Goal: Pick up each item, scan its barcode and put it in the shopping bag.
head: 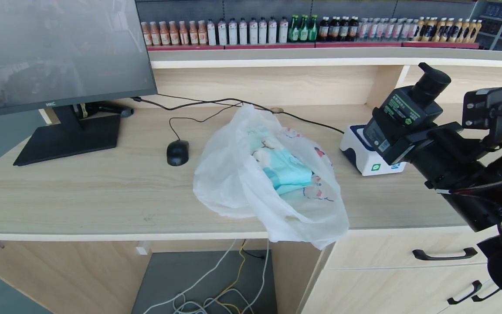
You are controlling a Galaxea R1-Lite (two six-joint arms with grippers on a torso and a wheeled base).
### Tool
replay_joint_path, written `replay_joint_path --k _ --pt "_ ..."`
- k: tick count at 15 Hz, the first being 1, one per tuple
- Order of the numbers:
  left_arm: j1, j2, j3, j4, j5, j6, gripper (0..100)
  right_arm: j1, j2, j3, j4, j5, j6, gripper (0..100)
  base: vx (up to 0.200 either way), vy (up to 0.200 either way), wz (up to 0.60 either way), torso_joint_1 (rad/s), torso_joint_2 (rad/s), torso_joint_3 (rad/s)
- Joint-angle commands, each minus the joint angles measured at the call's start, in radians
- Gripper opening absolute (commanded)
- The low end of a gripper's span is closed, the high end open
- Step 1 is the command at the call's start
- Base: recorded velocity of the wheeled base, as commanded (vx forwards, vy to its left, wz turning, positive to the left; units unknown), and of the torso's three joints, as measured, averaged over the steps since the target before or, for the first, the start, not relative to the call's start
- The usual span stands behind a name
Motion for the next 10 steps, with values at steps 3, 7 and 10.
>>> replay_joint_path --k 3,7,10 --pt "0.001 0.000 0.000 0.000 0.000 0.000 100 -0.026 -0.021 0.014 -0.001 0.001 -0.001 0 0.000 0.200 0.00 0.001 0.00 0.004" --pt "-0.001 0.000 0.000 -0.002 0.000 0.001 100 -0.044 -0.096 0.084 -0.001 0.005 0.002 0 0.000 0.100 0.00 0.005 0.00 0.000" --pt "-0.001 0.000 0.000 -0.002 0.000 0.001 100 -0.044 -0.101 0.081 -0.001 0.022 0.018 0 0.000 0.000 0.00 0.000 0.00 0.000"
